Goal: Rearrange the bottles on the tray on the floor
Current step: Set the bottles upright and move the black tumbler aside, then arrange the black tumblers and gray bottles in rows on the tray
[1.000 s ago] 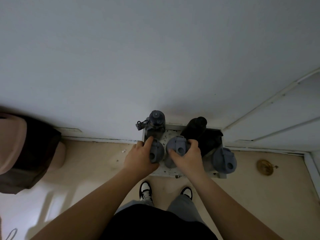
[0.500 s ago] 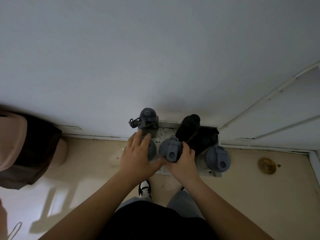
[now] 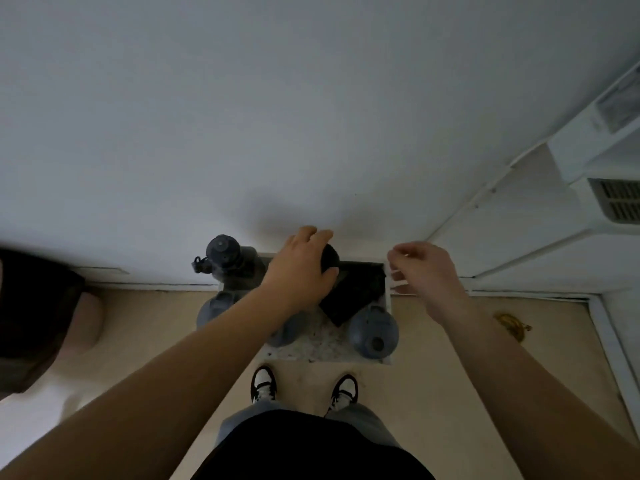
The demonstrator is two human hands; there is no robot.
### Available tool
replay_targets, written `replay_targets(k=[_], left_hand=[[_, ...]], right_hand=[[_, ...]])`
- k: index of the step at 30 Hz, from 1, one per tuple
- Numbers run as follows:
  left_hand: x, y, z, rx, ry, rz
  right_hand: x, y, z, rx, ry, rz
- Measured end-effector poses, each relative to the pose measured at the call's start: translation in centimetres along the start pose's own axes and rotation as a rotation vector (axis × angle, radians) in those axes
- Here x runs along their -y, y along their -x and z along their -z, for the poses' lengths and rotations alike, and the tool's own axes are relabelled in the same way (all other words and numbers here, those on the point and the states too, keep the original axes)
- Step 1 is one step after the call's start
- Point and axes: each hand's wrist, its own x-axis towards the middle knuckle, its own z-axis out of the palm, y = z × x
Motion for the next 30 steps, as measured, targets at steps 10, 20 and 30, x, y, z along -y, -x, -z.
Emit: replay_targets(k=[10,20,30], left_hand=[[-0.5,-2.7,-2.7,0.062,-0.236,0.107],[-0.2,-1.9,-2.3,0.009,-0.21,0.197],[2.6,-1.1,0.6,0.009,-0.263,0.278]], right_hand=[[-6.6,-8.8,-2.8,0.318,0.274,-0.099],[-7.3,-11.2,-7.1,0.223,0.53,-0.126],[-4.7,-9.7,-8.4,0.227,0.382,-0.021]])
